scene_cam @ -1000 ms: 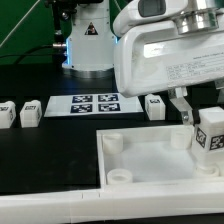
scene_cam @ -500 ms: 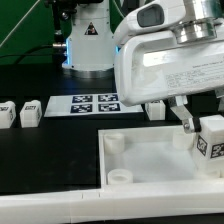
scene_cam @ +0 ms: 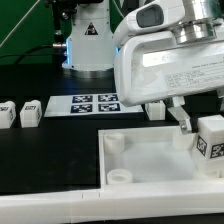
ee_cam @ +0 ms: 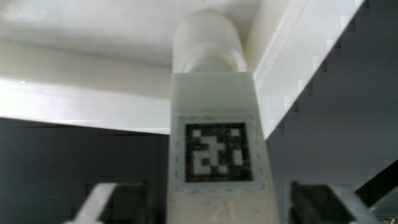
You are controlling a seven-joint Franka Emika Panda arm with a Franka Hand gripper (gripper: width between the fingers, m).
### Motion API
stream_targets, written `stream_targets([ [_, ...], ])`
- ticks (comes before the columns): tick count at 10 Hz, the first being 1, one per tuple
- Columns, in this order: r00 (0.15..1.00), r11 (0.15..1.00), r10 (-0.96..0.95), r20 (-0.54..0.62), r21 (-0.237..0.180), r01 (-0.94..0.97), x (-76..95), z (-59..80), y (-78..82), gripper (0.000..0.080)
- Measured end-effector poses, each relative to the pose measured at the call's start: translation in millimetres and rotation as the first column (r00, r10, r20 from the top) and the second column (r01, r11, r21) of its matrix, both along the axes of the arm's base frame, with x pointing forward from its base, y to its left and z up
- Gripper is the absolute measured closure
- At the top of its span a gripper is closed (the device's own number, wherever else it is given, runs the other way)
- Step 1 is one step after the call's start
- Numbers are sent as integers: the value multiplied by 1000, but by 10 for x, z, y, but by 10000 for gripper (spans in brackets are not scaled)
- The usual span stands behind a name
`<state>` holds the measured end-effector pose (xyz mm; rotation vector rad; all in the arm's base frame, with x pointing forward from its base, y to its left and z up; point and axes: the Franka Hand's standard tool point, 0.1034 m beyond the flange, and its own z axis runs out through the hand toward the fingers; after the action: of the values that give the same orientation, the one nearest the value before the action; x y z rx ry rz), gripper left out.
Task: Assemble one leg
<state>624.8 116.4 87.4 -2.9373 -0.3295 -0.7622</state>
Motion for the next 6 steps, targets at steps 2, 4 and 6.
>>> stream_targets([
  [2,1000,1000,0,0,0,0,0,0,0,170],
  [4,1000,1000,0,0,0,0,0,0,0,153],
  [6,1000,1000,0,0,0,0,0,0,0,153],
])
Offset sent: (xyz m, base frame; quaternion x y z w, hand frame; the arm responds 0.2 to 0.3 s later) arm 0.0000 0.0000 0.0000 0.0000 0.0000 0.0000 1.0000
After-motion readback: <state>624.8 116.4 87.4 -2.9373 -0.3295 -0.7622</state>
